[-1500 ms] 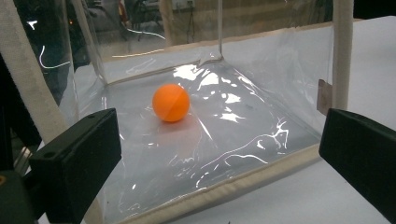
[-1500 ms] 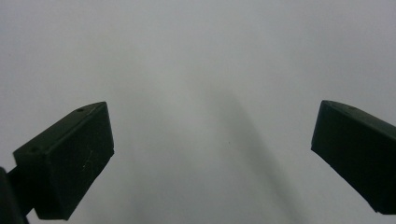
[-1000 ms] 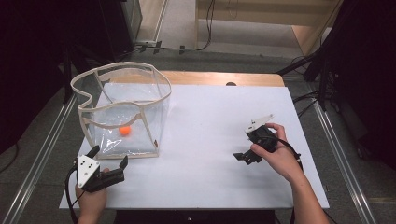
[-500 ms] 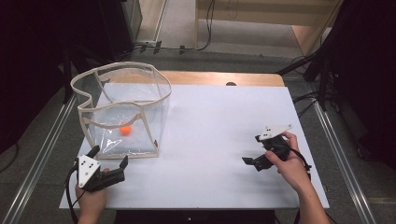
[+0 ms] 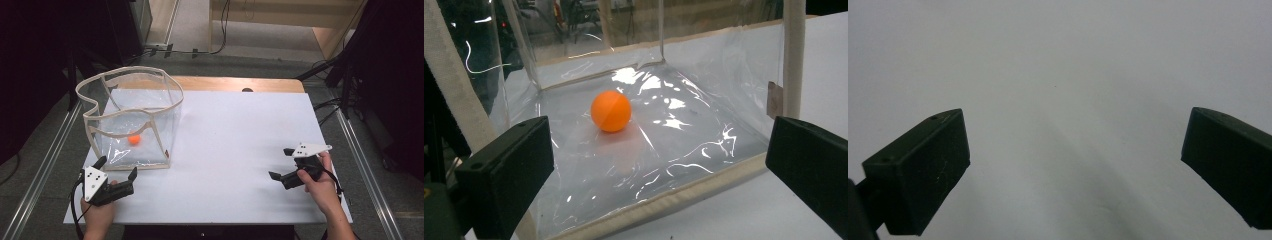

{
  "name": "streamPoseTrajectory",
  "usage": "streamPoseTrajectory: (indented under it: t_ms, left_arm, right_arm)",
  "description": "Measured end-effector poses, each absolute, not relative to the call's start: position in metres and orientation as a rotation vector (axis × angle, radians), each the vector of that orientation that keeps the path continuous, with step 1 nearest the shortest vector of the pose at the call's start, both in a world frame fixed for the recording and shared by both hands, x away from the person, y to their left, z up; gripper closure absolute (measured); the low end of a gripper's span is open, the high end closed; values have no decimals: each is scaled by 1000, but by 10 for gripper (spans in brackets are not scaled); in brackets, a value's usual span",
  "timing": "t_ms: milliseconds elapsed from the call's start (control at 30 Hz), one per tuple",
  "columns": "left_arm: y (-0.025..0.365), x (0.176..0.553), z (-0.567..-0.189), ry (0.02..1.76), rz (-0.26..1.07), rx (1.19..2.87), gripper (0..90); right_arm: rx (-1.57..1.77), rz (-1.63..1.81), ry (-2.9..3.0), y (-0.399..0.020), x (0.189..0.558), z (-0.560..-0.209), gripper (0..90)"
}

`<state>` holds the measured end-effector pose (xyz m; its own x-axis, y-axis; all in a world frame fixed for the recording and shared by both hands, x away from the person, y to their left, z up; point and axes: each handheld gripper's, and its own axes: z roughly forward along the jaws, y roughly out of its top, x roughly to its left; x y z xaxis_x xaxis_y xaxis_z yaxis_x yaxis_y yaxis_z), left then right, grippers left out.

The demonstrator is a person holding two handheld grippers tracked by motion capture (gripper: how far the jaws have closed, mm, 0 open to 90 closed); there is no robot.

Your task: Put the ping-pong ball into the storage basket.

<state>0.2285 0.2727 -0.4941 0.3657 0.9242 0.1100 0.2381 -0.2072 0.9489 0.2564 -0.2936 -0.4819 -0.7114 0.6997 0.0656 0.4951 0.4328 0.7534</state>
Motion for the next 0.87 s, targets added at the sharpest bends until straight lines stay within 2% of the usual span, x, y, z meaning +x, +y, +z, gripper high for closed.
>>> streamPoseTrajectory:
  t_ms: [867]
  left_arm:
    - [275, 228, -493, 1032, 884, 1660, 0]
  right_arm:
    - [1086, 1303, 2270, -332, 235, -506, 0]
